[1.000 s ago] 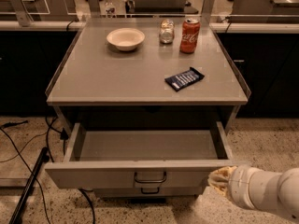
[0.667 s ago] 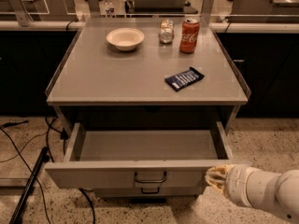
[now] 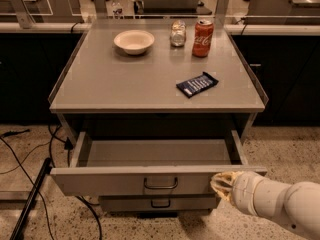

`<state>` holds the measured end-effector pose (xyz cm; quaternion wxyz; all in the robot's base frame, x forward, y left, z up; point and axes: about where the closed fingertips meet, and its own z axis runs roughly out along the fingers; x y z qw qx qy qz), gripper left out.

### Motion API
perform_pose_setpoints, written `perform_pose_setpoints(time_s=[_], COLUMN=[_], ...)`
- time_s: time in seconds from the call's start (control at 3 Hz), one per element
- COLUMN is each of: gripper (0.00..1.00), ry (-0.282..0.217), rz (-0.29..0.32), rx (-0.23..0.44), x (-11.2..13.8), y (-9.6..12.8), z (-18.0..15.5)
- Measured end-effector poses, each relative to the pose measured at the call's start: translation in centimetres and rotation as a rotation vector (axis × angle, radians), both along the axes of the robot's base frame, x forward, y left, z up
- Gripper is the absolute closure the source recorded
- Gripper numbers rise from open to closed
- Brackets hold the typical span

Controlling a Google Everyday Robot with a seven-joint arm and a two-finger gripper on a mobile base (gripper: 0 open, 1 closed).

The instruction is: Close top drawer

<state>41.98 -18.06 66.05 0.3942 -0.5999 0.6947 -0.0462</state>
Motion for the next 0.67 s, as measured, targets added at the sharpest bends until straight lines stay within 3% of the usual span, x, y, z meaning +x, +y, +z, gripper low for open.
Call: perform_pose_setpoints(time_s=[0.67], gripper=[1.0], ry=[-0.064], rz=[0.018], rx=[0.043], x=[3.4], y=[1.5], z=[-1.4])
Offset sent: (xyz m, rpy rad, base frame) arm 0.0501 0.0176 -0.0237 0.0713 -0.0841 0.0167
